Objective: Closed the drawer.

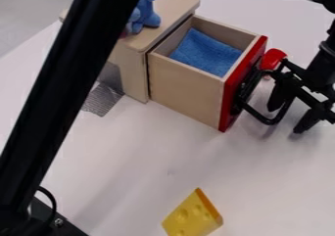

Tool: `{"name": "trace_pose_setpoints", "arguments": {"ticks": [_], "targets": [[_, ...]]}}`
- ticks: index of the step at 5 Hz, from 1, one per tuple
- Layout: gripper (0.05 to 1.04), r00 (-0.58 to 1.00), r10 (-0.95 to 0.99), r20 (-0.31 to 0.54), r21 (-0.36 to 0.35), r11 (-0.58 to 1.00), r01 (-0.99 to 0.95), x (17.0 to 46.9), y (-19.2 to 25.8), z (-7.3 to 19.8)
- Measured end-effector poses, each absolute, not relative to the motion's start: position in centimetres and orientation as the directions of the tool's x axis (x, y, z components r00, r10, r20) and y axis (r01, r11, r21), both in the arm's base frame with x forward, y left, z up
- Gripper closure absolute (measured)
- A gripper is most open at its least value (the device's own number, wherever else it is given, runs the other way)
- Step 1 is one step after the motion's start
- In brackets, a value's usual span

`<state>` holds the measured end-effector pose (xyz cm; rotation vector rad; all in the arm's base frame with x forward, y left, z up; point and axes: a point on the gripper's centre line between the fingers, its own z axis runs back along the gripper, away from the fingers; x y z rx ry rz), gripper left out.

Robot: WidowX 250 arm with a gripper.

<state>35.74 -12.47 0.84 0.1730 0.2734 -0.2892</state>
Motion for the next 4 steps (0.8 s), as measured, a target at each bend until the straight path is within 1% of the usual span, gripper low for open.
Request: {"name": "trace_pose_setpoints", "arguments": {"ticks": [1, 2, 3, 4], "targets": [[0.691, 0.927, -0.241, -0.289, 0.135, 0.948, 0.288, 35.9, -11.8, 0.9], [0.874, 0.934, -0.185, -0.306, 0.144, 0.960, 0.238, 35.3, -10.6, 0.7], [0.925, 0.935, -0.143, -0.325, 0.152, 0.968, 0.201, 34.6, -9.7, 0.7], [0.948, 0.940, -0.097, -0.327, 0.159, 0.975, 0.156, 34.6, -8.2, 1.1]]}}
